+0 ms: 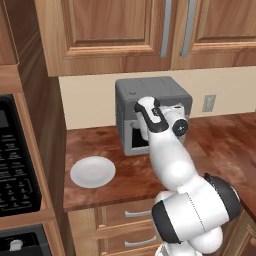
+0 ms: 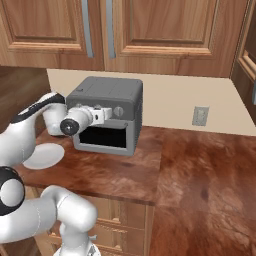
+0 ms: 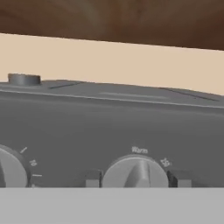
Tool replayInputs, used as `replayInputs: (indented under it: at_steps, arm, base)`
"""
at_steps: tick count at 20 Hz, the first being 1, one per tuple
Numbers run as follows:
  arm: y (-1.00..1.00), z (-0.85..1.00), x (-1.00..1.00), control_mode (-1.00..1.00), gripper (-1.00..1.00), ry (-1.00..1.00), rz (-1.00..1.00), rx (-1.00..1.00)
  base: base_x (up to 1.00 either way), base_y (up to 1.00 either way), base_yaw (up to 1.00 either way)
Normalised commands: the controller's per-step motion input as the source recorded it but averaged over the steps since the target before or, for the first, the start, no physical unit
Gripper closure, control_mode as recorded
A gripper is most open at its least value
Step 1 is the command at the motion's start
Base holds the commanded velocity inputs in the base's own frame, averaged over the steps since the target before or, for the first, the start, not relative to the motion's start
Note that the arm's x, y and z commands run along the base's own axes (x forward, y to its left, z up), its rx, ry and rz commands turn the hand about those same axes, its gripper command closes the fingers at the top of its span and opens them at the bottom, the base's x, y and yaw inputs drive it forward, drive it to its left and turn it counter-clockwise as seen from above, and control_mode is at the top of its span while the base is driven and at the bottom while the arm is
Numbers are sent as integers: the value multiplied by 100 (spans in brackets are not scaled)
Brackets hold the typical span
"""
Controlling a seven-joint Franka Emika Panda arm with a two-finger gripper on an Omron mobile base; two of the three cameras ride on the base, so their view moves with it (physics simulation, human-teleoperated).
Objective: Pull the toaster oven rack outwards. Pick up the baguette from the plate and place it on the toaster oven rack. Close the toaster oven door fully and set the temperature to the lowest setting.
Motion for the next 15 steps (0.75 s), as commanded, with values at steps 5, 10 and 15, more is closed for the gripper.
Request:
replayInputs:
  at_steps: [5, 10, 15]
  arm:
    - [20, -40, 5, -100, 100, 24, 29, -48]
    - [18, -40, 11, -100, 100, 31, 33, -45]
    - [16, -25, 4, -100, 100, 31, 38, -40]
  base:
    - [0, 0, 0]
    - [0, 0, 0]
    - [0, 0, 0]
